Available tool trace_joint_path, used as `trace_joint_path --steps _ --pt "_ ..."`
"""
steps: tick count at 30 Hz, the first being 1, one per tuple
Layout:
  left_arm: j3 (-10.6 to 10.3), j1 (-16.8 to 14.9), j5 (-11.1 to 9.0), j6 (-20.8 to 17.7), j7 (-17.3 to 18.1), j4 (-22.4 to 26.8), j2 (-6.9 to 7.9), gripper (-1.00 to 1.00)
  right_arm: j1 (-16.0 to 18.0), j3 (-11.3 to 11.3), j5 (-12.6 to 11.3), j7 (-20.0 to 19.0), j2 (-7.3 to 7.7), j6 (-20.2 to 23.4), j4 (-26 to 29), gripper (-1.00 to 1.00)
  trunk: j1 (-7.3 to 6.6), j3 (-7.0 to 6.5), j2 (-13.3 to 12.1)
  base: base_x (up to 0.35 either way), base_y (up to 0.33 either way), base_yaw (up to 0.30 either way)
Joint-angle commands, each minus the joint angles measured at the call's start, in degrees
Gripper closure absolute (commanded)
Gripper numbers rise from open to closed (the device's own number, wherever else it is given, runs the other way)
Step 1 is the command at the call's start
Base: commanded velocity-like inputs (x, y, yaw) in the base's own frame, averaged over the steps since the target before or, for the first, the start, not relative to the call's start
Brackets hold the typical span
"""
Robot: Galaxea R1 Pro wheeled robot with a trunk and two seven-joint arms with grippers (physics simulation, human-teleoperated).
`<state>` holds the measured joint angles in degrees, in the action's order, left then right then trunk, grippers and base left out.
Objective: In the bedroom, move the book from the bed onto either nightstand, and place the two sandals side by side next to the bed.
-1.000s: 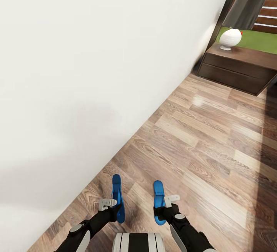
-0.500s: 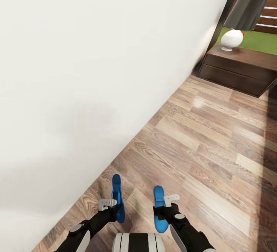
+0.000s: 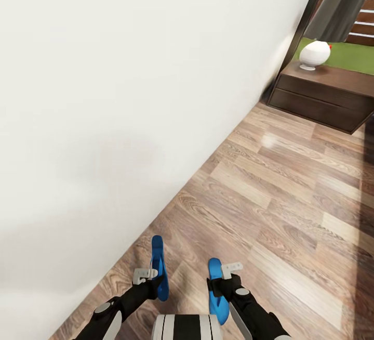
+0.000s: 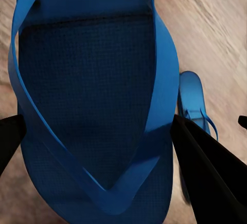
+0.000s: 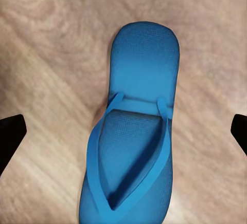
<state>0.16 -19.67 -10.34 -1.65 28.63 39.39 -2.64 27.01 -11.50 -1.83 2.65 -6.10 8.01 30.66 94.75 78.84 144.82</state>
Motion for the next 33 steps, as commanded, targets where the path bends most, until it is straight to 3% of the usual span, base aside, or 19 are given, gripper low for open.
trace_joint_path --steps 1,25,33 --pt "0.0 0.0 -0.5 -0.2 0.2 0.0 0.0 1.0 0.0 -0.3 -0.2 0.3 0.04 0.3 0.1 -1.0 -0.01 0.04 0.0 0.002 0.0 0.0" --pt "0.0 0.0 -0.4 -0.2 0.2 0.0 0.0 1.0 0.0 -0.3 -0.2 0.3 0.04 0.3 0.1 -1.0 0.61 5.35 0.3 0.0 0.0 0.0" --pt "0.0 0.0 -0.5 -0.2 0.2 0.0 -0.01 1.0 0.0 -0.3 -0.2 0.3 0.04 0.3 0.1 -1.0 0.61 5.35 0.3 0.0 0.0 0.0"
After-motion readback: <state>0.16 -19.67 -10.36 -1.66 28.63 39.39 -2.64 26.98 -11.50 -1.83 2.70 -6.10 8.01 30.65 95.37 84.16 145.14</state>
